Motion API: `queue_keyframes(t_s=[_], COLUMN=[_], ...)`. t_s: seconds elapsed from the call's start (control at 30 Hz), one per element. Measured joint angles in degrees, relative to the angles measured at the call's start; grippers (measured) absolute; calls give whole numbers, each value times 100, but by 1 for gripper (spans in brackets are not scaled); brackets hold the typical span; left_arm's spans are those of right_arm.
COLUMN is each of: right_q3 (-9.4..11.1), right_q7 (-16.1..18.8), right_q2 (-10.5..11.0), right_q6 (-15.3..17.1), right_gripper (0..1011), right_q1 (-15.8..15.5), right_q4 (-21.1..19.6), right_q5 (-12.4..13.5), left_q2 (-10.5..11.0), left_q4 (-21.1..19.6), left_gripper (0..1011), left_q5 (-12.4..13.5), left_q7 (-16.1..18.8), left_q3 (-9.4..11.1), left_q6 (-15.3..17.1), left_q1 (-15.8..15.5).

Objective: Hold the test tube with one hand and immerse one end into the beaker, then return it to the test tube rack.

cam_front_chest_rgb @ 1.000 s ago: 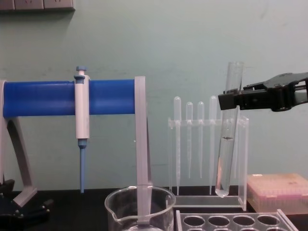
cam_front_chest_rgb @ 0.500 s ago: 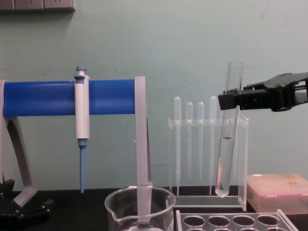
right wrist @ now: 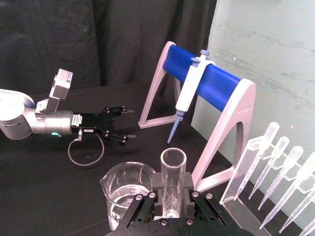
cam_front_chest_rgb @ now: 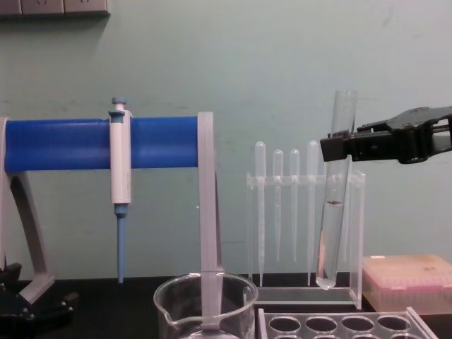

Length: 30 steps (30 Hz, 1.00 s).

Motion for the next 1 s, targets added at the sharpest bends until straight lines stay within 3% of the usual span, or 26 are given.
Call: queue_keyframes(t_s=[0.23,0.43,0.73,1.0], right_q3=[-18,-139,-465,-840], right_q7=[1,135,196,189], right_q2=[1,-49,-396,-716], right_q6=[-3,-2,265,444], right_gripper=[231,231,233,233], right_q1=[20,269,878,1158], right_q4=[1,13,91,261], right_q5=[4,71,170,189], left_q2=[0,0,0,0], left_q4=[0,0,0,0], left_gripper=[1000,1000,1000,1000], left_q5=[0,0,0,0], left_q7=[0,0,0,0], left_q3=[0,0,0,0], left_q6=[0,0,0,0], left_q1=[0,0,0,0])
